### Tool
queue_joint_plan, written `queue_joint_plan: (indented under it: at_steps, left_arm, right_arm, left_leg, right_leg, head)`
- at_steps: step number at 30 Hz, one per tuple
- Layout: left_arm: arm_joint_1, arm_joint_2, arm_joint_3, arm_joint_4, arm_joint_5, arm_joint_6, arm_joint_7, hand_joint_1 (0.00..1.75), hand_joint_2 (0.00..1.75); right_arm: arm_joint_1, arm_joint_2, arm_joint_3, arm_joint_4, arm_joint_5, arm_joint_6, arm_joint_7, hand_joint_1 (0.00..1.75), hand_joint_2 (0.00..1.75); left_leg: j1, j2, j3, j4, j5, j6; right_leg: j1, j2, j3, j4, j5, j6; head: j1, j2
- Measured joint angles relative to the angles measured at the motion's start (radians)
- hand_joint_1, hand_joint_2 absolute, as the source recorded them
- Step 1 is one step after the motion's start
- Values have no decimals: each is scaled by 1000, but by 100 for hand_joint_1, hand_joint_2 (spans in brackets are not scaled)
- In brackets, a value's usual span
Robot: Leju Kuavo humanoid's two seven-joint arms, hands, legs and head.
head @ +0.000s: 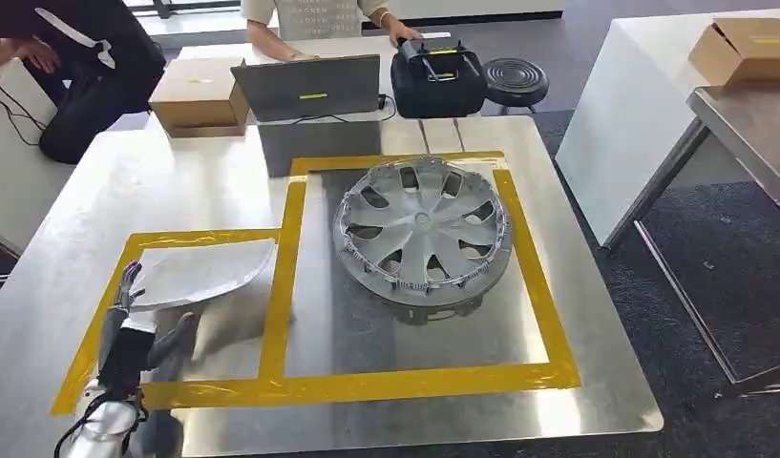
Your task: Take the parts from the cabinet and place them on the table.
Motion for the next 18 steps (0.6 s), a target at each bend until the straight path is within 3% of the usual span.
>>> queue_joint_plan:
  at_steps: [3, 7, 13, 18]
  left_arm:
    - [59, -15, 21, -157, 179, -157, -3, 0, 0]
    - [139, -64, 74, -367, 336, -376, -2, 0, 0]
    - [211, -119, 115, -604, 447, -535, 40, 0, 0]
    - [253, -150, 137, -742, 466, -581, 48, 0, 0]
  right_arm:
    - [0, 0, 0, 0, 0, 0, 2, 0, 0]
    - [2, 0, 0, 0, -7, 0, 7, 0, 0]
    - [3, 0, -3, 0, -23, 0, 8, 0, 0]
    - [3, 0, -3, 0, -23, 0, 10, 0, 0]
  left_leg:
    - [0, 0, 0, 0, 0, 0]
    - [0, 0, 0, 0, -1, 1]
    - [0, 0, -1, 0, -2, 2]
    - [0, 0, 0, 0, -2, 2]
  right_leg:
    - [0, 0, 0, -1, 0, 0]
    - [0, 0, 1, -2, 0, 1]
    - [0, 0, 1, -2, -1, 1]
    - [0, 0, 2, -3, -1, 1]
  head:
    - [0, 0]
    - [0, 0]
    - [0, 0]
    - [0, 0]
